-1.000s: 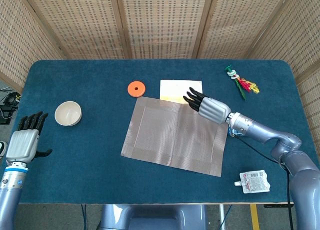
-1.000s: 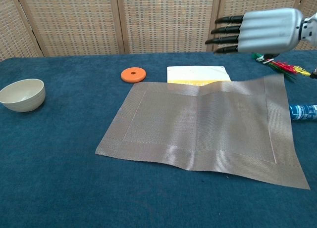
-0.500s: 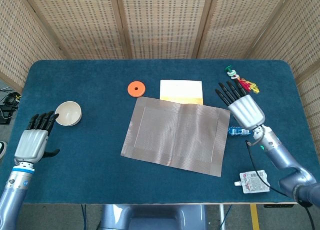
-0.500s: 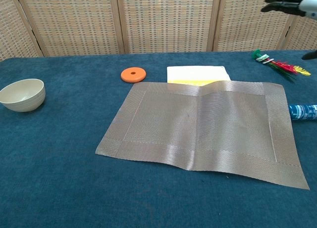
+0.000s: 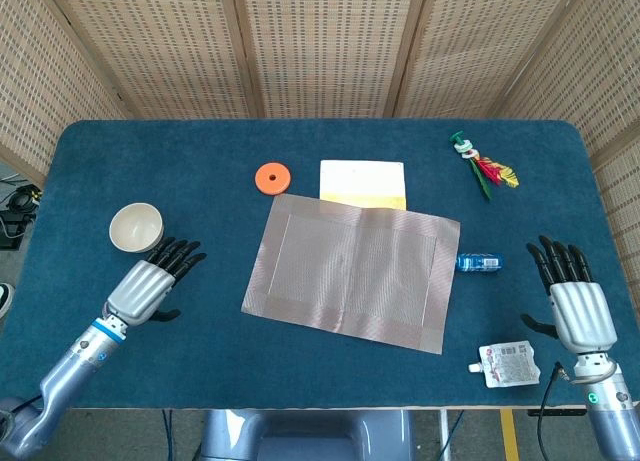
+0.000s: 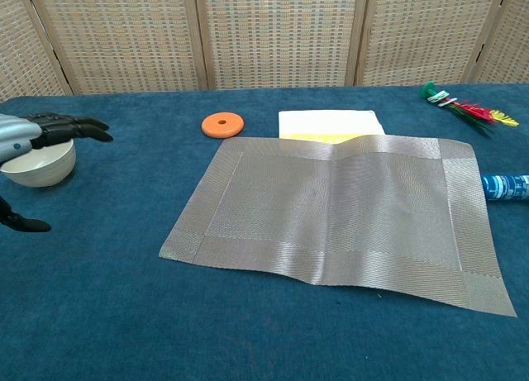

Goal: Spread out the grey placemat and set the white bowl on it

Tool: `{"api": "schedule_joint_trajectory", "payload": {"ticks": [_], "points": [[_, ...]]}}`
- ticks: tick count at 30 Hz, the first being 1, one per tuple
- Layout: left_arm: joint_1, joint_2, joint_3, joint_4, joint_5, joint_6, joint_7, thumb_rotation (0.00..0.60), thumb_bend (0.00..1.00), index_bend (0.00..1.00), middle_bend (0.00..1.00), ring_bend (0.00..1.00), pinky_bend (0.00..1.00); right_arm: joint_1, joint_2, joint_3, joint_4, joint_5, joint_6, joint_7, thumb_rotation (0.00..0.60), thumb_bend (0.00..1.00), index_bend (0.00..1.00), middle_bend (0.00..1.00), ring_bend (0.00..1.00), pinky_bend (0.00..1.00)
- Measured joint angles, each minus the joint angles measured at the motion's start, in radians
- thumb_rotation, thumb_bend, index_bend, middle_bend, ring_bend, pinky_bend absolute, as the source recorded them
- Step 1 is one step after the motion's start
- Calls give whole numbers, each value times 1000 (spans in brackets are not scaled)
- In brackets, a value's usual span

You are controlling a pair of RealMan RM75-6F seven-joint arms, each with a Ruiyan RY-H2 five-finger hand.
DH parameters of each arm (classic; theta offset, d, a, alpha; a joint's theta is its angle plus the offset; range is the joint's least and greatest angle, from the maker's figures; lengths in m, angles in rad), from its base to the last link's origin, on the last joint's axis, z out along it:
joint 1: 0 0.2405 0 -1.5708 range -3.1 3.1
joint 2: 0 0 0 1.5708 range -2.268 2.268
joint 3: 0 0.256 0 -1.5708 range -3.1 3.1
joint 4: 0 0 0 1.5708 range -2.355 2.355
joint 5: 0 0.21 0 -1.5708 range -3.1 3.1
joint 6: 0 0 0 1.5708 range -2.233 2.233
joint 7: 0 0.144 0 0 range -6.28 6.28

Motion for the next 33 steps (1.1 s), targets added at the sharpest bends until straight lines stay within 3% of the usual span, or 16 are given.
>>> {"api": "schedule_joint_trajectory", "payload": {"ticks": [9, 33], "points": [[-103, -156, 29, 247, 111, -17, -52, 600, 0, 153, 0, 0, 0, -50, -46, -8, -7, -18, 38, -18, 600, 0, 0, 0, 0, 0], [-253, -438, 27, 553, 129, -89, -32, 600, 11, 164, 0, 0, 0, -71, -26, 16, -14, -47, 39, -6, 600, 0, 0, 0, 0, 0]]}}
